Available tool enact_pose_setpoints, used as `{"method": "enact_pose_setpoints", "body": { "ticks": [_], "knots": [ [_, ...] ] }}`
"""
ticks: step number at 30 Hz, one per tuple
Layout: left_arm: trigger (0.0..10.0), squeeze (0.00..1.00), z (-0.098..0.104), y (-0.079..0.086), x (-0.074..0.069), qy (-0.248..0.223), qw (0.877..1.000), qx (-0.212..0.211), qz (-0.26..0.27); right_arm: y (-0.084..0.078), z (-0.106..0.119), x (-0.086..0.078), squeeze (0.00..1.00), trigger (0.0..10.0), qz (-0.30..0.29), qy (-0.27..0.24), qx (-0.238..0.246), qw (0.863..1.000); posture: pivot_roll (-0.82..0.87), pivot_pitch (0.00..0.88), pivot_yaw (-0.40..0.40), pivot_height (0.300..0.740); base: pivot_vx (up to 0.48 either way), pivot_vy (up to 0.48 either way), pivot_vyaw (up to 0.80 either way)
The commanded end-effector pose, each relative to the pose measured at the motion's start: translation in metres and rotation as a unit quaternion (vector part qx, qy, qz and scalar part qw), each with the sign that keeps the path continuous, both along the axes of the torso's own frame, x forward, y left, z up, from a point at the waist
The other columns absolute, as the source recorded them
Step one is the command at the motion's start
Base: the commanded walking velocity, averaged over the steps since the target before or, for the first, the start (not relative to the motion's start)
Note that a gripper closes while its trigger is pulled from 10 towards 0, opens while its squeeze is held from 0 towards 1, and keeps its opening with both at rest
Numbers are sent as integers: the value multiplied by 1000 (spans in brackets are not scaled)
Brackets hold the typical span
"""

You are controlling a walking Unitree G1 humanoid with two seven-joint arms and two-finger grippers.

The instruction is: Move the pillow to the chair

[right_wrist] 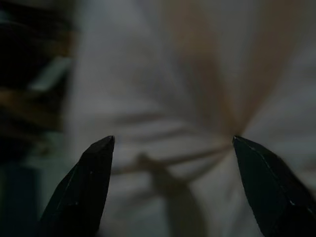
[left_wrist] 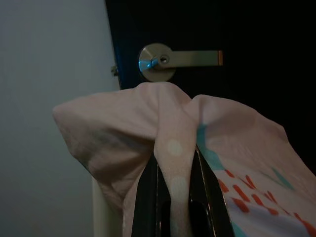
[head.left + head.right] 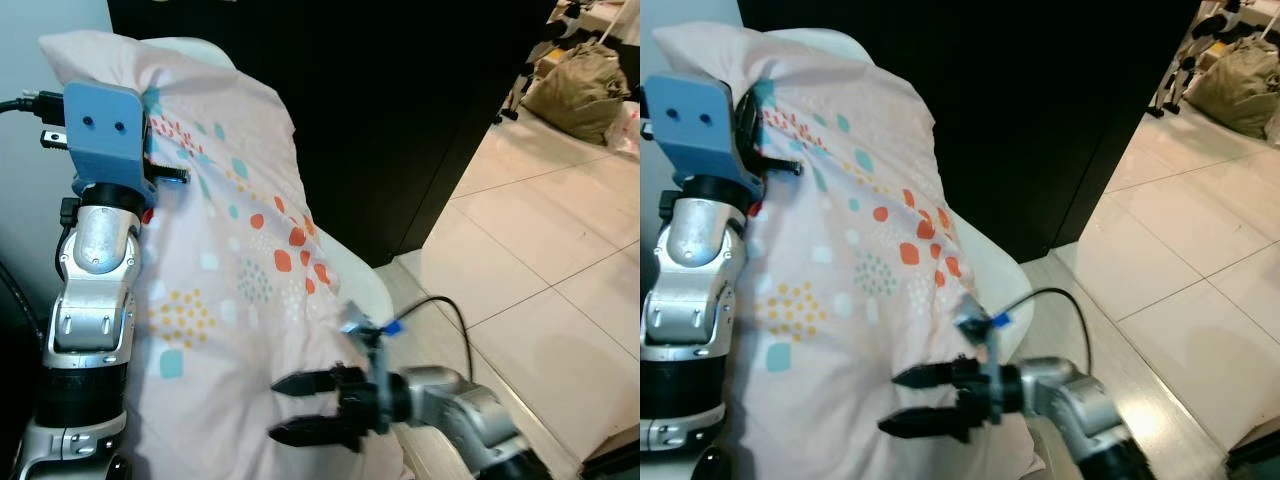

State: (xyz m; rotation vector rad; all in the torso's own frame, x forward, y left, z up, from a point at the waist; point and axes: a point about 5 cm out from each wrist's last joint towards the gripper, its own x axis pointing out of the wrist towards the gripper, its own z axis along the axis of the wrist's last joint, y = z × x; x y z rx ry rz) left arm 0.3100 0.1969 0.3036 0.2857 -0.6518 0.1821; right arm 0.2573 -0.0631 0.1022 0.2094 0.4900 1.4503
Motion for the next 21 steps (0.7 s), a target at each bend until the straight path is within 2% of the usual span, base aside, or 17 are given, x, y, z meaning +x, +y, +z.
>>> {"method": "enact_pose_setpoints", "body": {
  "ticks": [1,4,5,7,9,11,13,16,19,20,21],
  "knots": [
    [0,0,10,-6,-7,-36,999,6,-4,-6,-21,5,0,10000,-52,5,-77,996,121,76,-155,505,0,0,0],
    [0,0,11,-7,-7,-37,999,5,-4,-5,-32,13,0,10000,-102,4,-135,986,120,80,-155,505,0,0,0],
    [0,0,11,-7,-7,-37,999,5,-4,-5,-32,13,0,10000,-102,4,-135,986,120,80,-155,505,0,0,0],
    [0,0,11,-8,-8,-38,999,3,-5,-8,-42,25,0,10000,-164,-9,-192,968,119,83,-155,505,0,0,0],
    [0,0,10,-8,-7,-37,999,3,-5,-9,-43,27,0,10000,-176,-13,-201,964,119,83,-155,505,0,0,0],
    [0,0,10,-9,-7,-37,999,2,-5,-12,-44,38,0,10000,-223,-29,-223,949,118,88,-155,505,0,0,0],
    [0,0,9,-10,-7,-36,999,2,-6,-13,-43,46,0,10000,-254,-40,-229,939,119,89,-157,505,0,0,0],
    [0,0,8,-11,-7,-34,999,1,-8,-13,-40,55,0,10000,-282,-47,-224,932,121,92,-160,505,0,0,0],
    [0,0,5,-14,-6,-28,1000,0,-11,-15,-35,66,0,10000,-327,-63,-223,916,126,94,-166,505,0,0,0],
    [980,0,3,-14,-6,-24,1000,-4,-12,-16,-34,70,0,10000,-345,-68,-220,910,130,95,-170,505,0,0,0],
    [980,0,2,-14,-6,-22,1000,-5,-11,-17,-33,72,0,10000,-351,-69,-220,908,130,95,-170,505,0,0,0]
  ]
}}
